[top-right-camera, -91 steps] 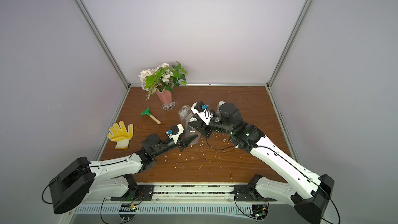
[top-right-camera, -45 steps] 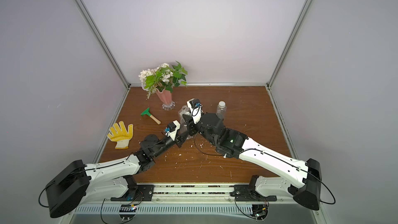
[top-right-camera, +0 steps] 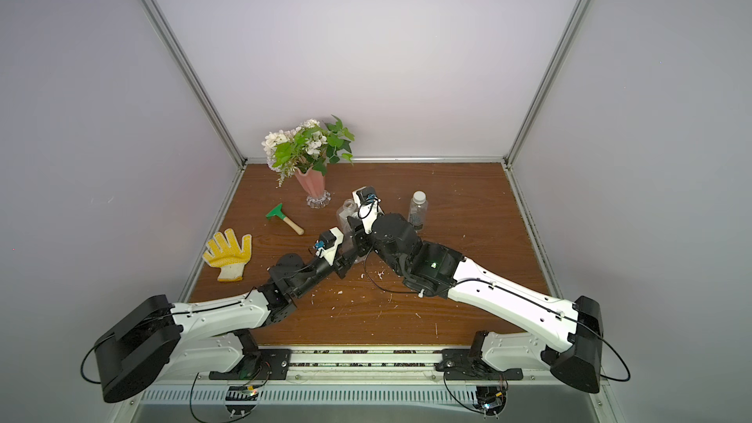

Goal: Screw on the bottle caps
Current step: Screw the bottle cap onto the plastic bottle.

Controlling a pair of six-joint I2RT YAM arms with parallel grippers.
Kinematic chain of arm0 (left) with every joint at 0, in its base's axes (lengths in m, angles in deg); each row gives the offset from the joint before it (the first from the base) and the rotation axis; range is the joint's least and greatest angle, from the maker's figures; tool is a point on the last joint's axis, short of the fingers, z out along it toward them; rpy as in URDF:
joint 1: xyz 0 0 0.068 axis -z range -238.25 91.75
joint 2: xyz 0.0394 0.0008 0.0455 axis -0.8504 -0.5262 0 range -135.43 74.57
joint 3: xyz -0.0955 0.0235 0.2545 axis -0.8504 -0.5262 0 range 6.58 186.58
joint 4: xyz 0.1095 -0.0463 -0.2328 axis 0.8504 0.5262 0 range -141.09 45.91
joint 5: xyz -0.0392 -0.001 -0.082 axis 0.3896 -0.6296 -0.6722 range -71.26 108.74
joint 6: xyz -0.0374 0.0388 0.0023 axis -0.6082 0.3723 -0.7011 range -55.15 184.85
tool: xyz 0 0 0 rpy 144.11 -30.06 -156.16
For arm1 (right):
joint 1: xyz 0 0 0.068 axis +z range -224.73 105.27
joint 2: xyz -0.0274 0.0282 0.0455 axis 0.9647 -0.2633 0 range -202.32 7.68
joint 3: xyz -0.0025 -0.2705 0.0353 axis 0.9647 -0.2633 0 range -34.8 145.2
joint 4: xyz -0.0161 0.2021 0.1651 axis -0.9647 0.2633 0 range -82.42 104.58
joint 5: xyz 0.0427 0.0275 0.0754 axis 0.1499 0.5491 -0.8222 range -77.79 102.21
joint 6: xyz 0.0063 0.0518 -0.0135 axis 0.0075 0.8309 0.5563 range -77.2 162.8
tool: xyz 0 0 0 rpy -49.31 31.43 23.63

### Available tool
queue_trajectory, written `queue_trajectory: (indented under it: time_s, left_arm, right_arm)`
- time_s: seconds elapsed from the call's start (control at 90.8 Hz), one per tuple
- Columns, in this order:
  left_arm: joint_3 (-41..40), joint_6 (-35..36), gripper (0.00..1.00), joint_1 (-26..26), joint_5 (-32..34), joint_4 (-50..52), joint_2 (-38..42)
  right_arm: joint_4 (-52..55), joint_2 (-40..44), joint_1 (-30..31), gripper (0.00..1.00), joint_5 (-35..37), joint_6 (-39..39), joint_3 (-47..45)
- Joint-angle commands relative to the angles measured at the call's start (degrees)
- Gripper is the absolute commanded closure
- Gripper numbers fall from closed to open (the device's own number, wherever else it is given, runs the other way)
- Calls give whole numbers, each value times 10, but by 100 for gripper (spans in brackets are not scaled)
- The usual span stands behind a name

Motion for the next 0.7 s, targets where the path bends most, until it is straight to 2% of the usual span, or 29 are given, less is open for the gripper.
queue_trajectory:
  time_s: [0.0,0.154,0.242,0.396,0.539,0.693]
  left_arm:
    - [-4,-17,58,-4,17,-60,-9]
    - [-5,-21,58,-5,14,-60,-21]
    - [-6,-24,58,-5,9,-60,-25]
    - [-9,-30,58,-4,-15,-60,-26]
    - [-9,-26,58,-5,-88,-61,-20]
    - [-2,-28,58,-5,-184,-60,-11]
  right_arm:
    - [64,21,8,40,-38,-22,21]
    - [77,59,1,13,-57,-40,9]
    - [90,86,-9,2,-63,-59,-1]
    - [104,137,-56,1,-106,-95,-22]
    - [100,175,-137,1,-238,-150,-33]
    - [91,189,-187,1,-371,-241,-37]
